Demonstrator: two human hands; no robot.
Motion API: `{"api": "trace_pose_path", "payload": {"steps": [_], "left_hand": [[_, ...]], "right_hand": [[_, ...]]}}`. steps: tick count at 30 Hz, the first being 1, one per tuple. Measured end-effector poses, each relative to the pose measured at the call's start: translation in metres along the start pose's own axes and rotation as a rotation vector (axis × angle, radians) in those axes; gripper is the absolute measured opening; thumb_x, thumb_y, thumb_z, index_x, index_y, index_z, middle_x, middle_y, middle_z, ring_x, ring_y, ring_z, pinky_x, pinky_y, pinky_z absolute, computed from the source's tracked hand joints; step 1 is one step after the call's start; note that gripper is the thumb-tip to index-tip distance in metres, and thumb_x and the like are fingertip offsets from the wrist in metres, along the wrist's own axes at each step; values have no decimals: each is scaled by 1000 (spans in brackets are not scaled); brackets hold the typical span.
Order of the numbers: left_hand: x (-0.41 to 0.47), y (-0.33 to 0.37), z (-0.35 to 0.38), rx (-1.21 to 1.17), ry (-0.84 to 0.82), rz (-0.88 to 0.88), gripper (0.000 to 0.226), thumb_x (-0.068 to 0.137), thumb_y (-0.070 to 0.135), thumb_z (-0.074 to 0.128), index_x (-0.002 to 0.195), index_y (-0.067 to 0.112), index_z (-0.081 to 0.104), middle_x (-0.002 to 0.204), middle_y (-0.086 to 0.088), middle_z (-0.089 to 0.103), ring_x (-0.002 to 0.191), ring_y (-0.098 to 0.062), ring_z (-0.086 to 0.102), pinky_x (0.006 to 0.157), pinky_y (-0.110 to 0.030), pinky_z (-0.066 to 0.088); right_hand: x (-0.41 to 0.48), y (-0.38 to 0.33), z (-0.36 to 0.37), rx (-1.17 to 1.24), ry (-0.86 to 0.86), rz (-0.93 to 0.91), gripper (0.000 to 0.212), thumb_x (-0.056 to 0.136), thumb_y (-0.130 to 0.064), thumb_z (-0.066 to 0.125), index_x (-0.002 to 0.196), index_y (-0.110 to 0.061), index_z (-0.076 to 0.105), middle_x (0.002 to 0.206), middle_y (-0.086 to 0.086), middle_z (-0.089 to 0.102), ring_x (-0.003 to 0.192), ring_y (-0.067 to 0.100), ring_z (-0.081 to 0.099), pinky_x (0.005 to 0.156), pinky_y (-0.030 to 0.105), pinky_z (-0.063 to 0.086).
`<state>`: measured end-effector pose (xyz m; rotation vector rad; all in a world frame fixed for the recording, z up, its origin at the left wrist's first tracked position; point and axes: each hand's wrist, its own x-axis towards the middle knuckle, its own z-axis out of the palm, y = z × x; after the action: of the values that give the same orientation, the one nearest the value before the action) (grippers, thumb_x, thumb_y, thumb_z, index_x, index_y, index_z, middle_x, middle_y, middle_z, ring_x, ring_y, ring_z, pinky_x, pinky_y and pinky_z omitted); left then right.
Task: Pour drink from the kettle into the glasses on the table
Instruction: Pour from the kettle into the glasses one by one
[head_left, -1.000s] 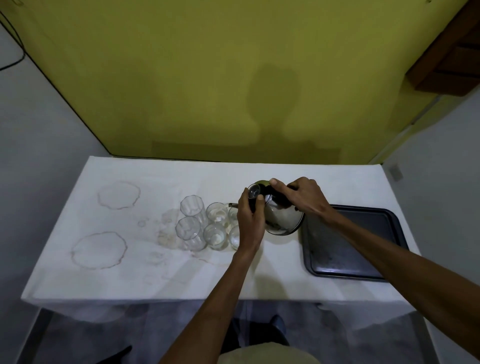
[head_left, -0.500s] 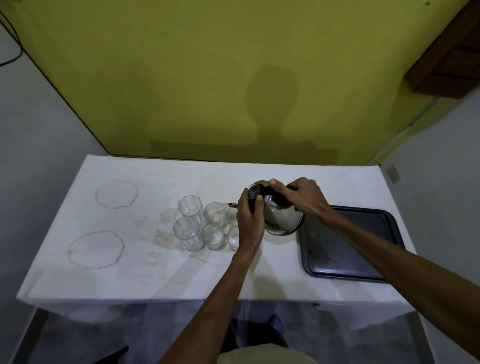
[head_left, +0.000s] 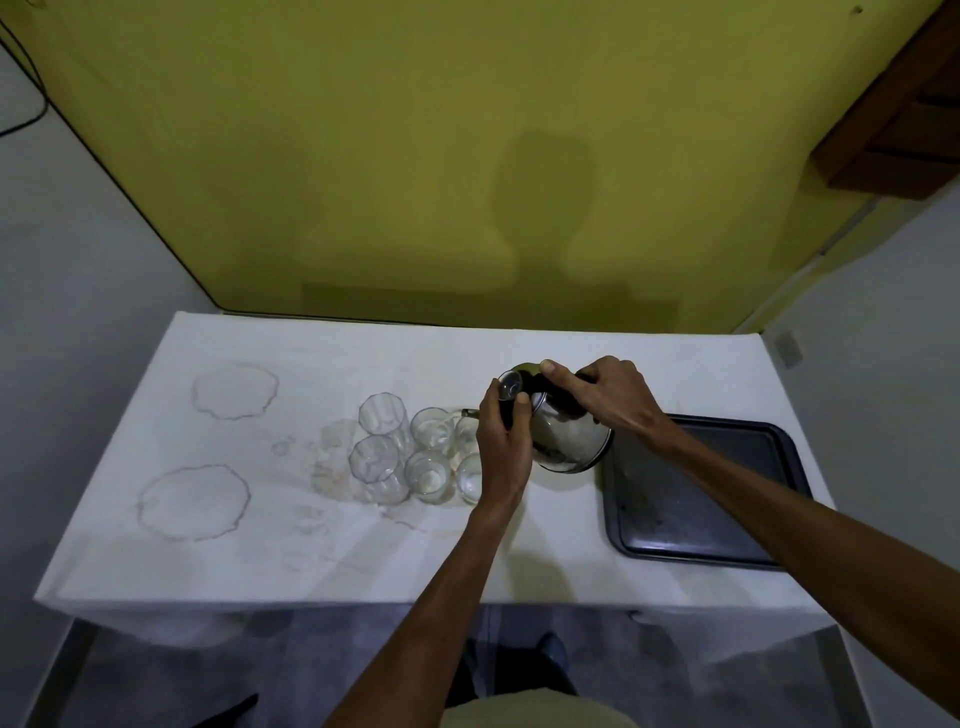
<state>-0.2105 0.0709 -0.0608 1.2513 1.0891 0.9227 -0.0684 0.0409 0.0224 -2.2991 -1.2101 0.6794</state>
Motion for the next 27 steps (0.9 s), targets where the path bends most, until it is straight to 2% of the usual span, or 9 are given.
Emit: {"api": "trace_pose_path", "payload": {"steps": [2, 4, 5, 7, 10, 20, 24, 27], "left_hand": [[0, 0, 0, -3, -2, -2, 33, 105, 20, 53, 137, 13, 57, 124, 10, 62, 109, 19, 53, 89, 0, 39], [0, 2, 0, -1, -1, -6, 32, 105, 19, 53, 136, 13, 57, 119, 17, 62, 106, 22, 54, 88, 0, 38], [0, 2, 0, -1, 0, -9, 32, 105, 19, 53, 137, 13, 57, 121, 15, 62, 108, 19, 54, 88, 0, 39], [1, 2, 0, -1, 1, -9, 35, 105, 22, 53, 139, 11, 56, 128, 6, 62, 113, 10, 55, 90, 0, 39], [1, 2, 1, 1, 2, -15, 35, 105, 20, 53, 139, 12, 56, 129, 5, 60, 113, 13, 52, 89, 0, 39], [-3, 7, -1, 17, -19, -42, 36, 105, 23, 53, 139, 13, 56, 130, 4, 61, 114, 11, 53, 89, 0, 39], [-4, 12, -2, 20, -35, -36, 47, 97, 43, 50, 133, 16, 60, 129, -2, 67, 119, -10, 61, 95, -15, 47], [-4, 13, -1, 67, -21, 0, 53, 93, 51, 49, 129, 15, 61, 125, -4, 68, 118, -16, 63, 98, -29, 50]], "right_hand": [[0, 0, 0, -12, -8, 4, 83, 96, -67, 57, 29, -19, 48, 26, -6, 38, 45, 15, 37, 52, 30, 25], [1, -2, 0, -17, -9, 4, 80, 96, -67, 57, 29, -25, 51, 26, -7, 38, 45, 15, 37, 52, 30, 25], [1, -2, 0, -19, -13, 6, 79, 96, -67, 57, 29, -25, 51, 26, -7, 38, 45, 15, 38, 52, 30, 25], [2, -1, 0, -14, -13, 14, 82, 95, -67, 58, 29, -19, 49, 26, -7, 39, 45, 16, 38, 52, 31, 26], [2, -1, 0, -8, -4, 11, 83, 94, -67, 59, 34, -15, 38, 26, -5, 38, 45, 17, 38, 52, 32, 27], [2, 4, 2, 26, 0, 10, 80, 95, -68, 58, 37, -15, 41, 27, -6, 40, 45, 16, 41, 53, 31, 29], [5, 16, 10, 67, 0, 34, 98, 77, -90, 49, 56, 4, 62, 37, 0, 50, 50, 22, 52, 60, 36, 44], [7, 25, 13, 142, -7, 33, 113, 70, -100, 46, 68, 12, 65, 55, 22, 65, 54, 35, 58, 63, 47, 54]]}}
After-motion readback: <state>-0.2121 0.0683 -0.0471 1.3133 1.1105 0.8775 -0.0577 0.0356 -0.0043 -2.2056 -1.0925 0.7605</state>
